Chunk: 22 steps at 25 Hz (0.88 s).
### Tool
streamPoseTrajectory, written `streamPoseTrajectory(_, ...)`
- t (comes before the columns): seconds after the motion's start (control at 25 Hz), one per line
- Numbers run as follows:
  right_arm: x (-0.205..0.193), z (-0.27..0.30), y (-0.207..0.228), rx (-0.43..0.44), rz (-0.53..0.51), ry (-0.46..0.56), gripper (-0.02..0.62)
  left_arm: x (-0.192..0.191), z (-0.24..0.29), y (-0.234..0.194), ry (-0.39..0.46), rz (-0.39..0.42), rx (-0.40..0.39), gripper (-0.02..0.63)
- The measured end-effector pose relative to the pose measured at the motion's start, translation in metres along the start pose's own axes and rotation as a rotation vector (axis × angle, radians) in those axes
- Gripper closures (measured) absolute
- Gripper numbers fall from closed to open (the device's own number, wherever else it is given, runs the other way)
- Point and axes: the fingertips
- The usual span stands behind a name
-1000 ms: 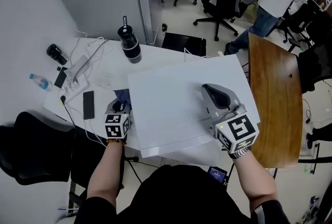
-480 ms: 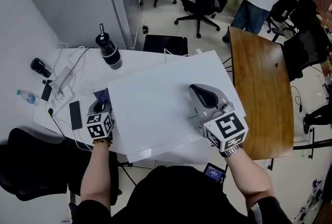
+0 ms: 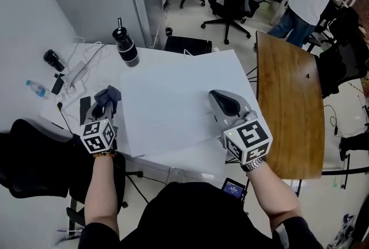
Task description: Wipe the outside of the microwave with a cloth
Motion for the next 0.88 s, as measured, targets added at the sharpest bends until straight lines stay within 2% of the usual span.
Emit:
streamPoseTrajectory(0.24,-0.004,-0.042,-0.007,0.064,-0.003,0.017,0.594,0.032,-0.071,0.02,0.073,0.022,0.08,0.541)
streamPoseTrajectory(0.52,-0.016,-0.097,-0.015,0.142,0.0,0.028,0.594,0.073,-0.155,0.076,0.166,0.068,0.124,0.541)
streamPoseTrajectory(0.68,-0.022,-0.127,-0.024,0.18,-0.008,0.028,0.594,0.096,-0.191,0.122,0.218,0.074,0.084,0.541)
streamPoseTrajectory(0.88,-0.033,-0.162,-0.028,0.204,-0.016,0.022,0.595,0.112,-0.215,0.201,0.257,0.068,-0.046,0.541)
Point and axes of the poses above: the fingertips, and each gripper's own axes: z forward along the fingers, y to its right, x out of its top, and after that the axes turned 10 degrees about z, right-handed
